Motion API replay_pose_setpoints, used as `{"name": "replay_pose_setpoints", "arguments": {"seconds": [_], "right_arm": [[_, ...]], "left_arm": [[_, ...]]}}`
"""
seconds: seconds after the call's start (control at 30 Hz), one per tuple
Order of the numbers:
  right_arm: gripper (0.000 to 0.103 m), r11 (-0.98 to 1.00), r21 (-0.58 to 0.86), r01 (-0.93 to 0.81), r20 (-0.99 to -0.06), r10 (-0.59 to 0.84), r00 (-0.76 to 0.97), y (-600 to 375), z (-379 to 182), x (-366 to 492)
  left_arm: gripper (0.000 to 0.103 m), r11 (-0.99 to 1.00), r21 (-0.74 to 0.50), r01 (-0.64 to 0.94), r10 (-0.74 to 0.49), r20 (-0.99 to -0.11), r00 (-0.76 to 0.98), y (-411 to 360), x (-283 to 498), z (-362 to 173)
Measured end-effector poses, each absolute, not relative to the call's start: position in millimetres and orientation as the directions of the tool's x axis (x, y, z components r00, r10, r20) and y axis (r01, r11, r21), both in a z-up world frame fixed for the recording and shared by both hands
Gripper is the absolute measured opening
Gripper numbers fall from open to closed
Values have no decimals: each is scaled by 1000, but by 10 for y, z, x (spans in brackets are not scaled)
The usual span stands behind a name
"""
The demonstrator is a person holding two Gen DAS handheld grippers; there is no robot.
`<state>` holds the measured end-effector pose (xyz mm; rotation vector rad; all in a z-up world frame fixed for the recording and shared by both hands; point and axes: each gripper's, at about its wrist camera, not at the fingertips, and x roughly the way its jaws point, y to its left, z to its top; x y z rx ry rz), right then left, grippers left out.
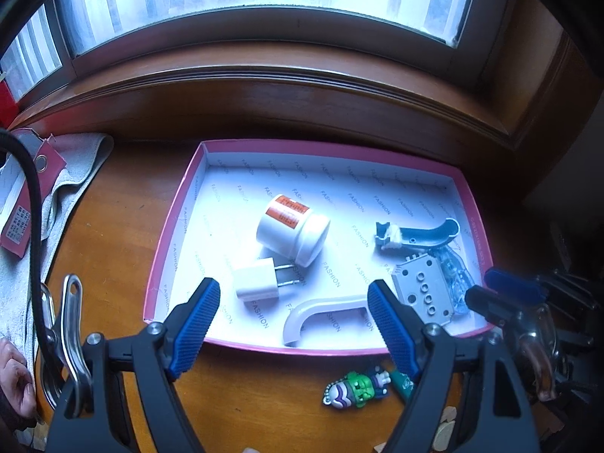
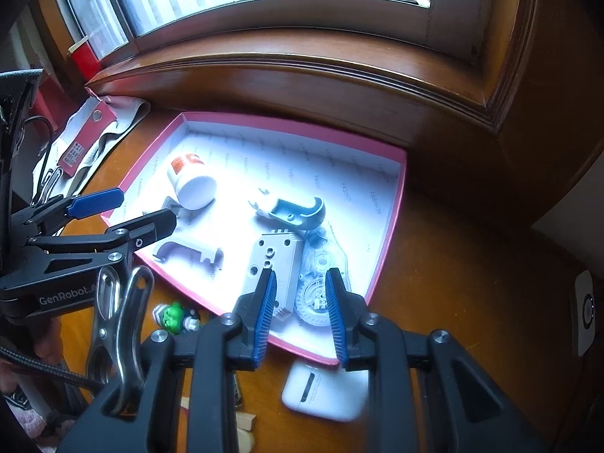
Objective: Organize rigid objects
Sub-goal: 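Withdraw both grippers from the tray toward the remaining objects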
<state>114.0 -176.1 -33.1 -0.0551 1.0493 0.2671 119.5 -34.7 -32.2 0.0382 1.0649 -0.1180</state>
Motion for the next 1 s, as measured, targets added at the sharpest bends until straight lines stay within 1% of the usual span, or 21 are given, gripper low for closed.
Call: {"name": "replay_pose_setpoints", "arguments": {"seconds": [0.73, 1.0], "right_arm": [[28, 974, 88, -208, -856, 181, 485, -1863, -297, 475], [28, 980, 91, -177, -858, 168, 485, -1967, -334, 284]], "left_arm": [[84, 996, -27, 90, -66, -880, 471, -229, 538, -303], [84, 994, -17, 107, -65, -885, 460, -225, 393, -371]]}}
